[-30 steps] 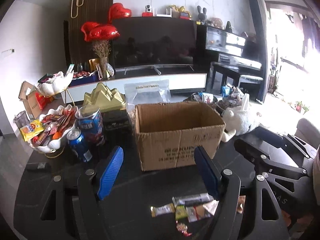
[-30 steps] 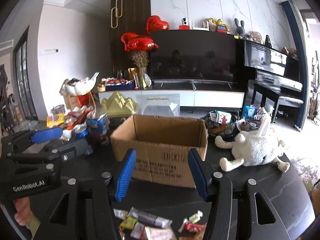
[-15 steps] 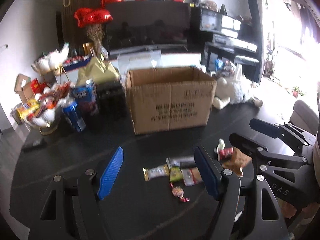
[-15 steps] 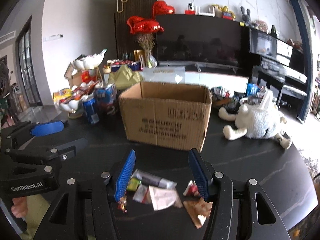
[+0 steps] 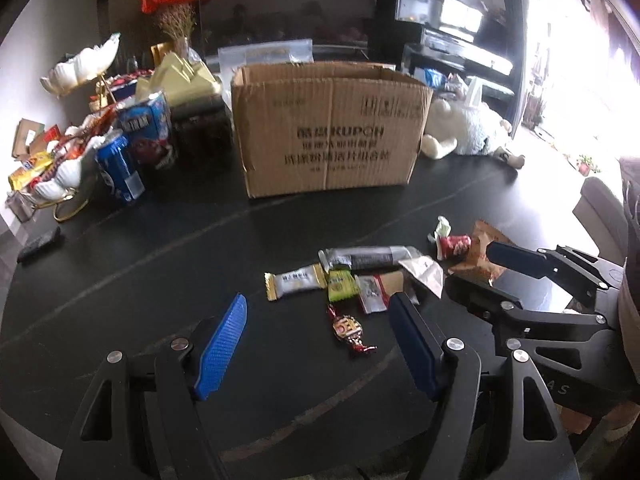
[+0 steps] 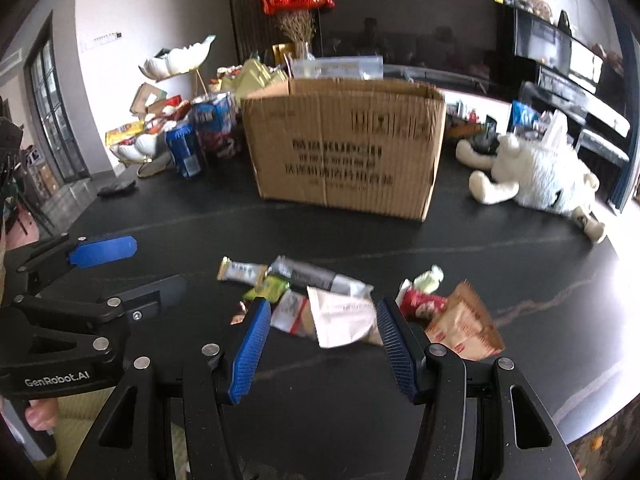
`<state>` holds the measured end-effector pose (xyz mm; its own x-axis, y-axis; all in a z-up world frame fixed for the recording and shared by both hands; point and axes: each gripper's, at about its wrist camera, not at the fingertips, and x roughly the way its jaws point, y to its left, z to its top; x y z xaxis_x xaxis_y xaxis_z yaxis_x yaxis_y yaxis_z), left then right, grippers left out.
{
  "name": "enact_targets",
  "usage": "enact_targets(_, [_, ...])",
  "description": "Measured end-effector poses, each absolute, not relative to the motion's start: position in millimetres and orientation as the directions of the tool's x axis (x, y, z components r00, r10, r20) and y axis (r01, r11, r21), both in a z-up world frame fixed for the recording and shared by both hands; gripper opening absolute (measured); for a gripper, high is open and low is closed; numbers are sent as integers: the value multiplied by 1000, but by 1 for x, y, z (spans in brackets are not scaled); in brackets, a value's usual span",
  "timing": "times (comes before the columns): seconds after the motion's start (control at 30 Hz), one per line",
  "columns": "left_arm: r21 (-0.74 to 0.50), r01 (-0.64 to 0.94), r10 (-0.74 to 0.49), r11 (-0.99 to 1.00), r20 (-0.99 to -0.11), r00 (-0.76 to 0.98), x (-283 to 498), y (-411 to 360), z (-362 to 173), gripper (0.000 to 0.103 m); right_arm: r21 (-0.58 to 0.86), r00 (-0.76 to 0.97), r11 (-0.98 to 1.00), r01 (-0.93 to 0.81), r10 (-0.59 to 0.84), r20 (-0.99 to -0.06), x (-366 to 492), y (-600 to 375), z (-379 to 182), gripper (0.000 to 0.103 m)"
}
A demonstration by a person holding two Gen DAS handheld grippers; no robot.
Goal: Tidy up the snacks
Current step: 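Move both tools back down to the remaining snack pile, then grasp the green-yellow candy with the left tool while the right tool grasps the white packet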
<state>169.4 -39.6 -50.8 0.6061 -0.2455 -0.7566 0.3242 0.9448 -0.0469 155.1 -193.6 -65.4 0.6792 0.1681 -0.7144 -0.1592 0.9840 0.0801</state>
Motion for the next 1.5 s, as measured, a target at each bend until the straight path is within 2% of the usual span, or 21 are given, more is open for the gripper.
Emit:
enact_targets(0.4, [-103,332,-272,938,-813,515,199,-49,-88,71,105,621,987,-120,157,-768,170,-200,-98,57])
enact_targets(0.77, [-137,336,-297,932,-820,489,215,-58,-104,67,124,606,989,-83,149,-781,181,-209,-110,55])
enact_targets(1.0, [-149,327,-299,933,-826,478,226,-66,-113,62,158,606,985,-75,171,-777,186,-212,-115,42])
enact_targets(1.27, [-155,324,-297,933,-840,455,234,-72,-126,49,177,604,982,-63,178,-776,190,-213,-121,30])
enact_targets(1.33, [-156,323,-296,933,-843,448,235,-73,-128,47,178,603,982,-63,180,-778,191,-213,-122,24])
enact_targets(1.5, [-157,323,-294,933,-850,437,238,-75,-133,32,188,596,980,-62,188,-781,192,-214,-126,11])
